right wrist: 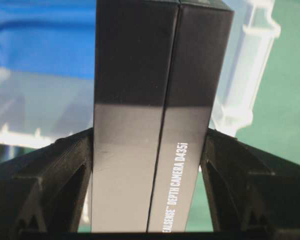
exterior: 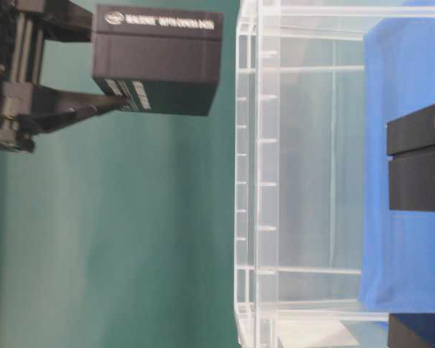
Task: Take out the box from the case.
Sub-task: 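Carry the box forward and lower it onto the cloth at right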
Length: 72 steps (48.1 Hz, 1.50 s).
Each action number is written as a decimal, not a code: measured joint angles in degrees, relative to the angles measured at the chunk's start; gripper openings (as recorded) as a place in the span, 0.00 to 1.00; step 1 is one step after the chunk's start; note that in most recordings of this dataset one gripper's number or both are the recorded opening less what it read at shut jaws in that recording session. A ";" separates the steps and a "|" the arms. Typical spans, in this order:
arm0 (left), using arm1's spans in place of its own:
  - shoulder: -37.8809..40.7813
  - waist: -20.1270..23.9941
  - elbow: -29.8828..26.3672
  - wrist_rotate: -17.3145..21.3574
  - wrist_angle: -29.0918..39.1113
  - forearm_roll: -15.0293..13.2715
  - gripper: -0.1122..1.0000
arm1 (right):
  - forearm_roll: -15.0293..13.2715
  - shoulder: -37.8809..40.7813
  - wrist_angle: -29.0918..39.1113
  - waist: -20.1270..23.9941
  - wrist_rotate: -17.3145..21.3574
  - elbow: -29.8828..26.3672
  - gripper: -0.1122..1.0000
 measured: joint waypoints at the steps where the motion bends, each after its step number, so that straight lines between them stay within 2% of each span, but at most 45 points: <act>1: 0.00 0.00 0.00 0.00 0.00 0.00 0.99 | 0.00 -0.26 0.18 0.35 0.18 0.00 0.70; 4: 0.00 0.00 0.00 0.00 0.09 0.09 0.99 | 0.00 -0.70 0.97 1.49 0.44 0.00 0.70; 19: -0.09 0.00 0.00 0.09 0.09 0.09 0.99 | -0.35 -0.79 1.67 8.88 7.29 0.00 0.70; 35: 0.00 0.00 0.00 0.09 0.18 0.09 0.99 | -1.93 -0.88 1.67 18.37 16.61 0.00 0.70; 52: -0.09 0.00 0.00 0.09 0.18 0.00 0.99 | -2.02 -0.44 1.67 26.81 26.02 -1.23 0.70; 62: -0.09 0.00 0.00 0.09 0.18 0.09 0.99 | -2.55 0.53 3.34 27.95 26.37 -1.76 0.70; 72: -0.09 0.00 0.09 0.09 0.26 0.00 0.99 | -5.36 0.79 5.54 28.04 26.81 -0.26 0.70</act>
